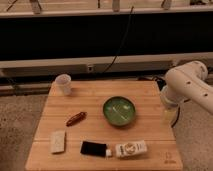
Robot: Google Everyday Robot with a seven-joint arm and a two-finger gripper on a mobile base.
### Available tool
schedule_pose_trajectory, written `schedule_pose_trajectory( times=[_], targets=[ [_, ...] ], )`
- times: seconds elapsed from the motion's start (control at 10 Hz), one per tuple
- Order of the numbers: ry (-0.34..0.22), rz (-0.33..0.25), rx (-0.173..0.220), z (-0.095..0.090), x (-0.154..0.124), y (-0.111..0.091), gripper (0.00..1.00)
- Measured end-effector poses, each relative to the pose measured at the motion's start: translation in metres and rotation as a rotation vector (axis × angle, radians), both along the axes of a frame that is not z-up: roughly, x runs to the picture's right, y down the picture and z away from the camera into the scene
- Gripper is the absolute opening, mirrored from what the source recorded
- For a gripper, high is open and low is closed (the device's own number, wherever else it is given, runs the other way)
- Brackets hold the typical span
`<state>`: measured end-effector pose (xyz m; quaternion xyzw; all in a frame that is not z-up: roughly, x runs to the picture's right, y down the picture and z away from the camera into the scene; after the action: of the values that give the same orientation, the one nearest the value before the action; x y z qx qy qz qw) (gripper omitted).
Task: Push the ceramic bowl across the table
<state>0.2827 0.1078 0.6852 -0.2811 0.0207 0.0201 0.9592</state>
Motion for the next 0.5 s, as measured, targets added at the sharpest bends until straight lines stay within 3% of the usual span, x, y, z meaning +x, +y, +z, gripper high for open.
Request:
schedule_pose_trajectory(
  times=[0.5],
  targets=[
    [-0.023,-0.064,-0.001,0.020,-0.055,0.008,0.80]
  ],
)
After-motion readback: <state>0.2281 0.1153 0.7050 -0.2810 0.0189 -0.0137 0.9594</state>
